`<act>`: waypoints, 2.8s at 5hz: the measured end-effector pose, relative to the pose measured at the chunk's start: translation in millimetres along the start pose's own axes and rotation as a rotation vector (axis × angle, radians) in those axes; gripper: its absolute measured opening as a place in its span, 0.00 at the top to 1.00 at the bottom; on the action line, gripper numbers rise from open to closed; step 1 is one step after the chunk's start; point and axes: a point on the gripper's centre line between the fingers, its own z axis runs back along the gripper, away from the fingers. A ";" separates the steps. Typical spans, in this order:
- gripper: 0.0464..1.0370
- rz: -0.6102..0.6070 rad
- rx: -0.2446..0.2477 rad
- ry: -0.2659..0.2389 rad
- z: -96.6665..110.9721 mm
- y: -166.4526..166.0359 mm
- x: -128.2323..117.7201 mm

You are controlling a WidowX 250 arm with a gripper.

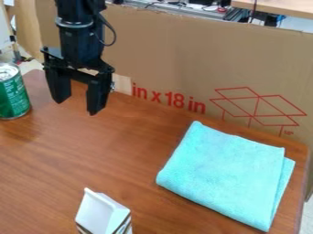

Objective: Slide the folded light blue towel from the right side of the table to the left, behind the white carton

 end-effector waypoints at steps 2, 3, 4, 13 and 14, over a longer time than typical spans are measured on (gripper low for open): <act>0.04 -0.054 0.009 0.018 -4.9 -28.0 1.6; 0.04 -0.111 0.011 -0.021 -2.1 -55.8 6.5; 0.04 -0.137 -0.008 -0.060 -3.9 -80.5 9.8; 0.04 -0.201 -0.081 -0.086 -85.8 -154.5 46.7; 0.04 -0.192 -0.039 -0.064 -91.9 -124.9 47.8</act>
